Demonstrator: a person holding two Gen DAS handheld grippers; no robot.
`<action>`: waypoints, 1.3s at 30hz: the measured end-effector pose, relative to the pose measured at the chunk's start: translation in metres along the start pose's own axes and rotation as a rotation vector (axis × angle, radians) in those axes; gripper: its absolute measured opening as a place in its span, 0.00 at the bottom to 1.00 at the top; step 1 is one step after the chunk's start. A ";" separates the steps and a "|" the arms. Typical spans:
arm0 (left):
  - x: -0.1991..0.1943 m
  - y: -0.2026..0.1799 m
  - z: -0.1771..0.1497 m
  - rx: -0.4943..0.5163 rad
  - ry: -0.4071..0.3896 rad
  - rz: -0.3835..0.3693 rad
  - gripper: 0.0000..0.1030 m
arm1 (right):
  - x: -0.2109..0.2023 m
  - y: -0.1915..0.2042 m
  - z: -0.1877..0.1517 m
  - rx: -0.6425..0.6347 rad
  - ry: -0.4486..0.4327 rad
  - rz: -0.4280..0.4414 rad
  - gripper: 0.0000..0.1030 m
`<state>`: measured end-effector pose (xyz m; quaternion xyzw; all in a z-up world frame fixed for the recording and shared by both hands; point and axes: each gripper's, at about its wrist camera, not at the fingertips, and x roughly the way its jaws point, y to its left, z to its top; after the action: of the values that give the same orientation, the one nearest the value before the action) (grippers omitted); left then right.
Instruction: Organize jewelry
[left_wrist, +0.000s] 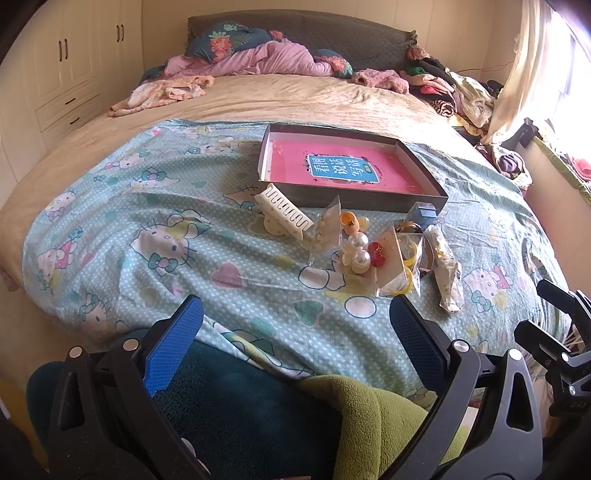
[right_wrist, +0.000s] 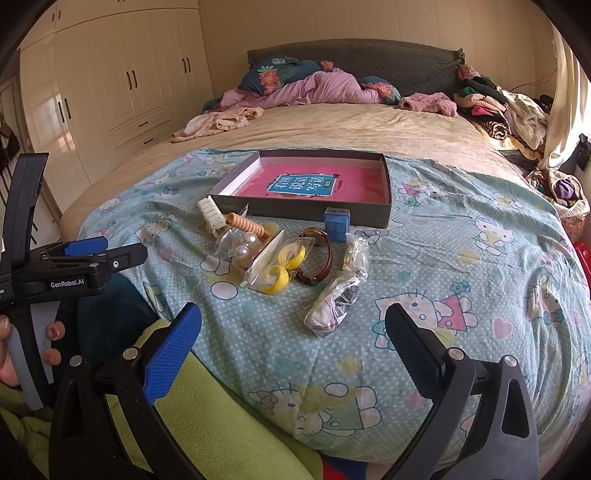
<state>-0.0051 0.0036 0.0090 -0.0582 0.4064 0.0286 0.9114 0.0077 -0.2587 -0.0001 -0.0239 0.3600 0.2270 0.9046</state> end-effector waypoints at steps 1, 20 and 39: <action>-0.001 0.000 0.000 0.001 0.000 -0.001 0.91 | 0.000 0.000 0.000 0.000 0.000 0.000 0.96; 0.001 0.000 0.000 0.002 0.001 -0.006 0.91 | 0.002 0.005 0.001 -0.003 0.004 0.003 0.96; 0.015 0.020 0.011 -0.051 0.007 0.040 0.91 | 0.017 0.001 0.017 0.003 0.010 0.061 0.96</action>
<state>0.0113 0.0245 0.0034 -0.0735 0.4097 0.0569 0.9075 0.0290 -0.2476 0.0010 -0.0126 0.3654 0.2538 0.8955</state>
